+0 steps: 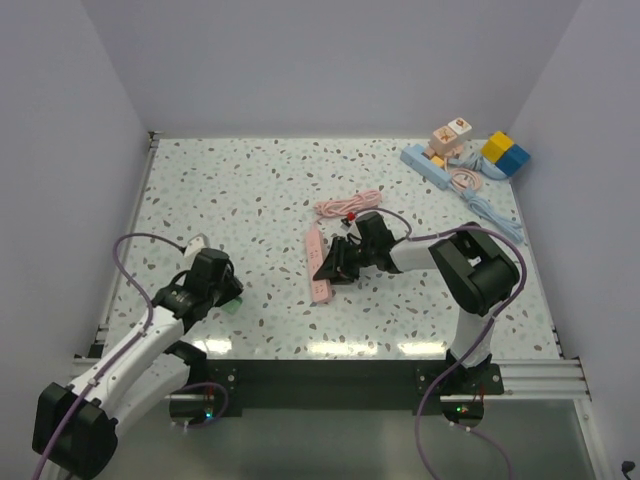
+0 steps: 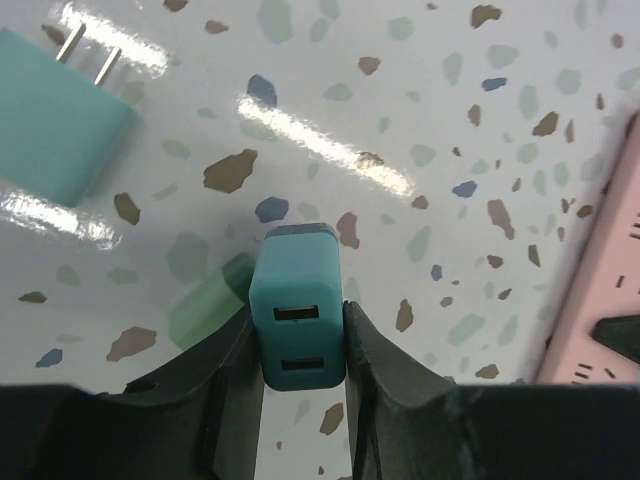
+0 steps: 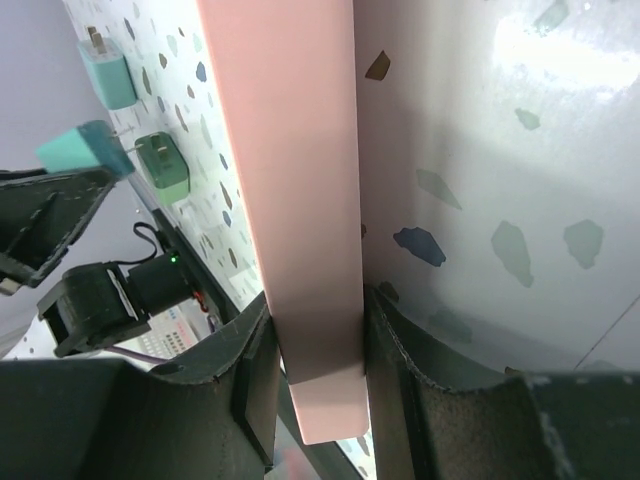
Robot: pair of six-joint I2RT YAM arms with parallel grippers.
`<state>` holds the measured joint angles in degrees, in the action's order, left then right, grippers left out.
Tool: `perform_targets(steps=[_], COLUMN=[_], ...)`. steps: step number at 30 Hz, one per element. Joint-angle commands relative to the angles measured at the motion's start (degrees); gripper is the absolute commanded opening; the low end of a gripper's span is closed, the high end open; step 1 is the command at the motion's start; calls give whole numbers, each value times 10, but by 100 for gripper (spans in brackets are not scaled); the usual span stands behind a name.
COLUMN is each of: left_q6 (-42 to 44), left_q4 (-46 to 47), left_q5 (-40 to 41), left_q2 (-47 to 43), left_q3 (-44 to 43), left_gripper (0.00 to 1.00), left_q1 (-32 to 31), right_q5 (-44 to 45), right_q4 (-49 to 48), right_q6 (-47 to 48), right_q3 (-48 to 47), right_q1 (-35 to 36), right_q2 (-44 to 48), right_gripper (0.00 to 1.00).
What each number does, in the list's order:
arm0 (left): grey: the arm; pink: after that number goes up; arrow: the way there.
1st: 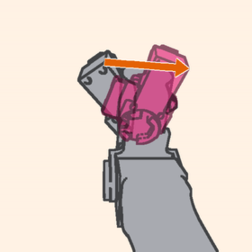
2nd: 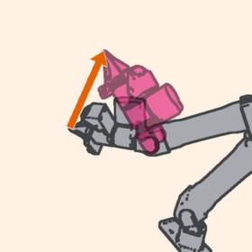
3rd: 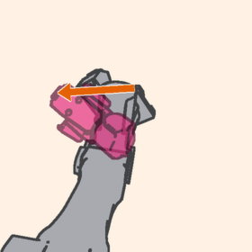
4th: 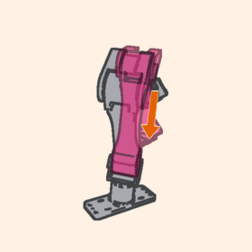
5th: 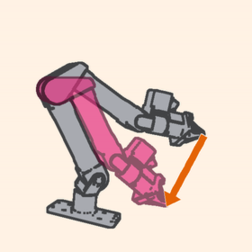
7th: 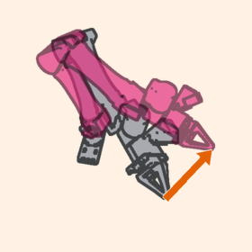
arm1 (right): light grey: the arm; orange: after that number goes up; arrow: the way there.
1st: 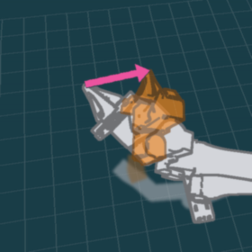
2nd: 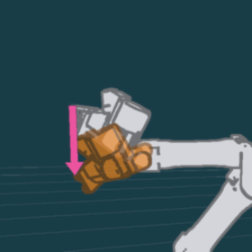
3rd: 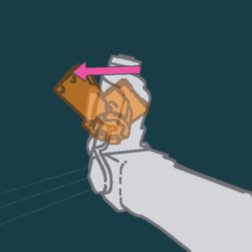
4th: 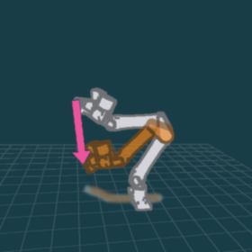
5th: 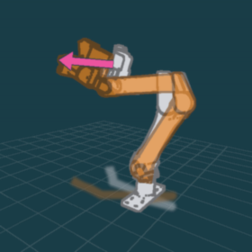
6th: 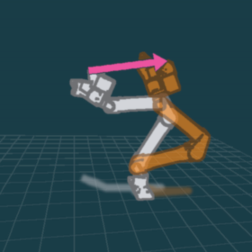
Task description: Pull the plug off the socket
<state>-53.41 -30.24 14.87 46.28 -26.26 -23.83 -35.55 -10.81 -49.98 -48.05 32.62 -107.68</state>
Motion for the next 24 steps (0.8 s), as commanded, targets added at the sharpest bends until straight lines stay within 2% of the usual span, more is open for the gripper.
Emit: perform_targets(steps=[1, 3, 4, 6, 7, 11, 12, 13, 16, 19, 20, 21, 24], left_q6=[-29, -29, -30, -23, -17, 34, 39, 53, 83, 109, 116, 118, 137], left_q4=[-21, -16, -13, 0, 9, 63, 64, 67, 85, 103, 126, 133, 163], left_q5=[42, 40, 39, 34, 21, -20, -25, -36, -68, -102, -113, -122, -143], left_q2=[8, 24, 28, 28, 25, 39, 48, 57, 86, 105, 115, 121, 153], left_q3=[8, 7, 5, 0, -3, -22, -29, -42, -66, -84, -91, -96, -117], left_gripper=[16, 30, 45, 59, 71, 93, 96, 100, 100, 100, 100, 100, 100], left_q1=[4, 4, 5, 5, 4, 4, 4, 4, 2, -3, -5, -9, -33], right_q5=[165, 157, 154, 151, 140, 115, 109, 102, 129, 149, 159, 160, 179], right_q4=[177, 178, 180, 180, 179, 185, 188, 193, 221, 247, 256, 271, 306], right_q6=[32, 40, 44, 53, 60, 76, 80, 85, 87, 75, 74, 73, 71], right_q3=[30, 28, 28, 28, 28, 21, 18, 13, 9, 14, 12, 11, 5], right_q1=[-14, -13, -14, -13, -13, -12, -13, -12, -12, -12, -12, -12, -12], right_q2=[-45, -44, -42, -38, -39, -36, -36, -34, -11, 33, 43, 54, 102], right_gripper=[0, 0, 0, 0, 0, 0, 5, 16, 58, 73, 83, 88, 96])
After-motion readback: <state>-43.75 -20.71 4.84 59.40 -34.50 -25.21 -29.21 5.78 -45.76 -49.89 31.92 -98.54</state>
